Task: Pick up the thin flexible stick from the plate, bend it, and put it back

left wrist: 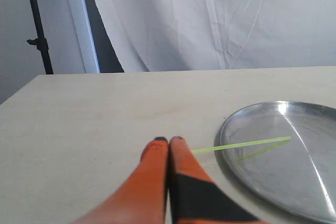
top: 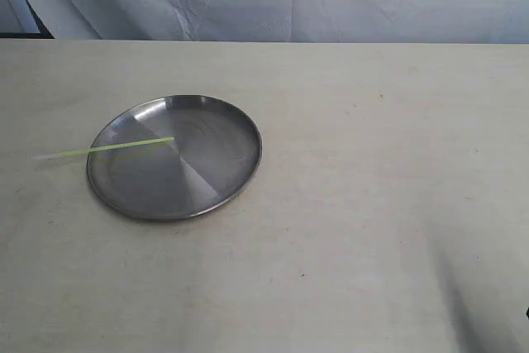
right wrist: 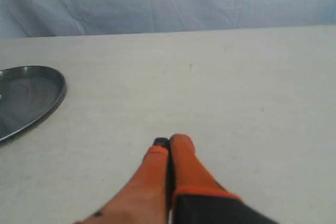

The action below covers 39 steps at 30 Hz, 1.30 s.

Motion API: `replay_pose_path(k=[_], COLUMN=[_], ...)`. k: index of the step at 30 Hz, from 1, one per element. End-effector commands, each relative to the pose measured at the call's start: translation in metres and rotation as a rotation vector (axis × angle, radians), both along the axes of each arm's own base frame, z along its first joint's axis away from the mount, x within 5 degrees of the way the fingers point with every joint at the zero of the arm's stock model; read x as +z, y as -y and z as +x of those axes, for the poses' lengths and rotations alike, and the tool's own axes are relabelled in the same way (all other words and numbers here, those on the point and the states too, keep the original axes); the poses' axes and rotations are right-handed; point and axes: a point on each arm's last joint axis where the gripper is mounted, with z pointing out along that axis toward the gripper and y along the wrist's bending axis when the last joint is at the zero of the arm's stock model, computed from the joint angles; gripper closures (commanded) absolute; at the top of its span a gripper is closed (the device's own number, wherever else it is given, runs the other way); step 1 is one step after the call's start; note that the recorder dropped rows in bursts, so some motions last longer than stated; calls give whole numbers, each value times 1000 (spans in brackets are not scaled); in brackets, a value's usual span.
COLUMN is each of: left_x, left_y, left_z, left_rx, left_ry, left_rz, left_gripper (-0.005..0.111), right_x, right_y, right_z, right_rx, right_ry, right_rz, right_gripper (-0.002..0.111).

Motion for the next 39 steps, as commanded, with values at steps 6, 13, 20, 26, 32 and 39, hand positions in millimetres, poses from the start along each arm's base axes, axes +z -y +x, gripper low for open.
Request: replay_pose_path(k=[6, 13, 20, 26, 32, 39], left_x=[-1, -1, -1, -1, -1, 33], left_y=[0, 0, 0, 0, 0, -5], left_z=[0, 0, 0, 0, 0, -3], left_rx=[-1, -1, -1, -1, -1, 14], left_ry=[6, 6, 6, 6, 6, 401], left_rz=[-4, -4, -4, -4, -4, -562], left_gripper=[106, 106, 106, 106, 106, 106], right_x=[39, 77, 74, 72, 65, 60], right_y=[2, 7, 9, 8, 7, 6], right_z=[1, -16, -13, -12, -8, -6], right_rx=[-16, 41, 77, 72, 38, 22], right_ry=[452, 859, 769, 745, 649, 597], right_rz=[-85, 593, 953, 940, 935, 929], right_gripper=[109, 109, 109, 109, 109, 109])
